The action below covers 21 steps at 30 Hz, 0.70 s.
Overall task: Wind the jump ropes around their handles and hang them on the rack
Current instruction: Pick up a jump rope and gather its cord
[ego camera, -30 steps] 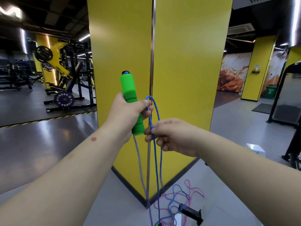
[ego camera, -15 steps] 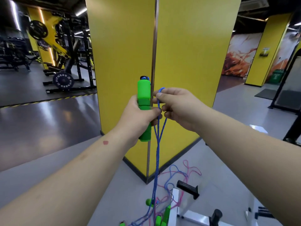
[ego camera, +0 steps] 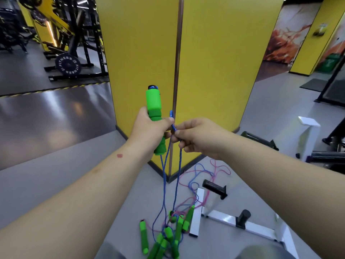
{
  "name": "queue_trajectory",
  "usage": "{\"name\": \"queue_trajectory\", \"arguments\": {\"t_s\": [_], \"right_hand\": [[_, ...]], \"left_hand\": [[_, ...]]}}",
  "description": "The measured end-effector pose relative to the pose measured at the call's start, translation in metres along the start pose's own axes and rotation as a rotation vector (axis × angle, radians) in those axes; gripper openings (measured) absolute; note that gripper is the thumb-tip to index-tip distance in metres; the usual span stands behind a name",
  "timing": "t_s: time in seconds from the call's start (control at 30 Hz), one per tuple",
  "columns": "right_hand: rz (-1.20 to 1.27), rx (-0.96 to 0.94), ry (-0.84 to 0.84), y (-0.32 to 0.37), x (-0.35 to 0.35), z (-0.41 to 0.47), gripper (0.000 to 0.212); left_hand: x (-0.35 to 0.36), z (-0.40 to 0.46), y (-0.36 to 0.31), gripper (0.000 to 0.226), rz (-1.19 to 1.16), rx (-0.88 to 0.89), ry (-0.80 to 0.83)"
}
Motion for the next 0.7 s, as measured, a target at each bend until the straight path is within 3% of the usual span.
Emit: {"name": "queue_trajectory", "arguments": {"t_s": [0.2, 0.33, 0.5, 0.6, 0.7], "right_hand": [[0.142, -0.025, -0.07, -0.013, 0.003, 0.01, 0.008], [0.246, 0.005, -0.139, -0.03, 0.008, 0.018, 0.01], [0.288, 0.076, -0.141, -0.058, 0.014, 0.024, 0.011], [0.286, 0.148, -0.042, -0.073, 0.025, 0.021, 0.009], [0.113, 0.154, 0.124, -0.079, 0.037, 0.015, 0.013]], "left_hand": [[-0.005, -0.018, 0.041, 0.021, -0.036, -0.057, 0.014], [-0.005, -0.027, 0.066, 0.028, -0.085, -0.155, 0.073], [-0.009, -0.027, 0.085, 0.033, -0.046, -0.15, 0.068], [-0.013, -0.016, 0.083, 0.033, -0.031, -0.114, 0.034], [-0.013, 0.002, 0.069, 0.033, -0.08, -0.069, 0.011]]}}
Point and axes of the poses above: each hand's wrist, its own z-axis towards the middle knuckle, its own x-axis out of the palm, y = z × x, the point moved 5 cm from there along z, towards the middle knuckle, and after that the axes turned 15 degrees about -z, right-handed, at the moved point
